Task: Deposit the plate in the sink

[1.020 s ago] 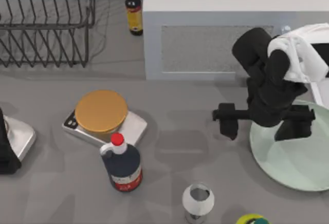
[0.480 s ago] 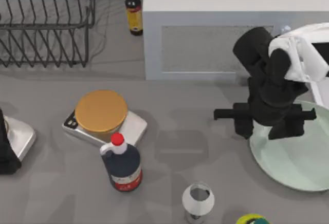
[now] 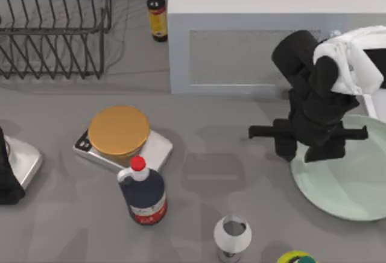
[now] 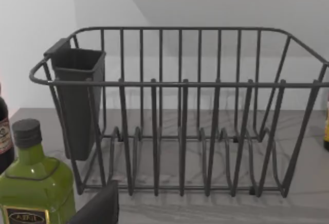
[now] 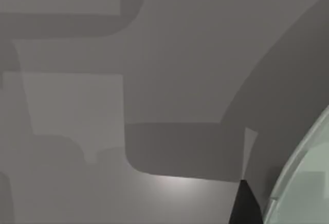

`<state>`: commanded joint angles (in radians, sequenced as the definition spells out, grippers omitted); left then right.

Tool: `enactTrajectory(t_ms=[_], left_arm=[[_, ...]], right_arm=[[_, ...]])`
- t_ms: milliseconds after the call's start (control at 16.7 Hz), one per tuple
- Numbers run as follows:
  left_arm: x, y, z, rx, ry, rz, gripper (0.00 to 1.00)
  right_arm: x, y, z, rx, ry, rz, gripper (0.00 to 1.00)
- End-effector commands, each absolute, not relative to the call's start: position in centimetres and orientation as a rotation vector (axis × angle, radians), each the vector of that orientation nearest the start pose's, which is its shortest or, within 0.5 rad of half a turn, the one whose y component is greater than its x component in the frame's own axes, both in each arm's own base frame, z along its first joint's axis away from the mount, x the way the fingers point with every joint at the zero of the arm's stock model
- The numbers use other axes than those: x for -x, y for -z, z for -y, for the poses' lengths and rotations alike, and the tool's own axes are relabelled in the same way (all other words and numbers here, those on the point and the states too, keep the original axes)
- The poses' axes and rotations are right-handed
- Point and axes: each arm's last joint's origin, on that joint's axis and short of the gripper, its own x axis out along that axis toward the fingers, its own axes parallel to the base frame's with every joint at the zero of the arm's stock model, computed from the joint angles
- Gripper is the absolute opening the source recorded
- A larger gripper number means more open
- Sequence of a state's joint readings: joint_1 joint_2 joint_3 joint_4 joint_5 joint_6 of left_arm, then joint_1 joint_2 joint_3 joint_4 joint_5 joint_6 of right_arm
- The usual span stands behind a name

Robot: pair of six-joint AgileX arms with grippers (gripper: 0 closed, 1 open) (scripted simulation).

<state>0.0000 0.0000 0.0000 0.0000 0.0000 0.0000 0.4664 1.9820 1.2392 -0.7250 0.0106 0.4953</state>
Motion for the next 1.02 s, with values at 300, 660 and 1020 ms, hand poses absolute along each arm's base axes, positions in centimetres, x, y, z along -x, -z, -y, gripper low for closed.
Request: enactTrajectory(t_ms=[300,660,1020], left_arm=[[-10.6,-16.0,0.1,0.0,0.0,0.0,1.0],[-10.6,-16.0,0.1,0.0,0.0,0.0,1.0],[-10.6,-16.0,0.1,0.0,0.0,0.0,1.0]], right_arm=[[-31.9,-13.5,-16.1,-0.027,0.002,-1.526,0.0],[-32.0,-20.5,-14.9,0.01,0.082,-1.678,0.0],[-32.8,-32.2,-14.9,-0.034,0.061,-1.587,0.0]])
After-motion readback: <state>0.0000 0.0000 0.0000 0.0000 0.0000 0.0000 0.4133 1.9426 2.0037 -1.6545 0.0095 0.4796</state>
